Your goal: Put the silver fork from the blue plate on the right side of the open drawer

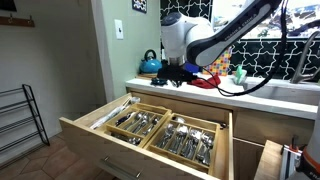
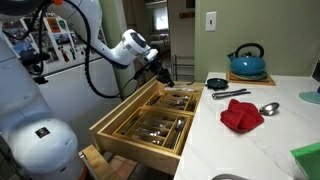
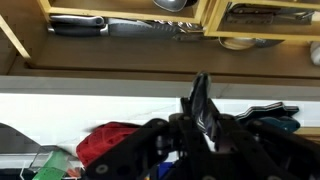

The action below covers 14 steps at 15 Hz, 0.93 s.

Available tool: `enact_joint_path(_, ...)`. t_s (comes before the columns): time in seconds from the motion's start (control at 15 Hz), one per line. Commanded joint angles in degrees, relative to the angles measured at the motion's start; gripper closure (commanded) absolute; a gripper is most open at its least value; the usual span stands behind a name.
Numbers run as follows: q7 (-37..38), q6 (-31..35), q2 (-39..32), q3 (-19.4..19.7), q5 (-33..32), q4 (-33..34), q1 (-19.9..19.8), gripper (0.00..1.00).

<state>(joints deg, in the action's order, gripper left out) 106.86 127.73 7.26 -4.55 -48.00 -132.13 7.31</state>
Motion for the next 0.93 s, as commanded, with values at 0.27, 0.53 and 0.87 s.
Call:
enact_joint_path(0.27, -2.2, -0.16, 0.03, -2.48, 3.57, -0.39, -0.87, 0.83)
enact_joint_path(0.53, -2.45, -0.16, 0.03, -2.47, 3.73, -0.39, -0.88, 0.83)
enact_joint_path(0.87, -0.06, -1.69, -1.38, -4.22, 3.56, -1.67, 0.14, 0.96)
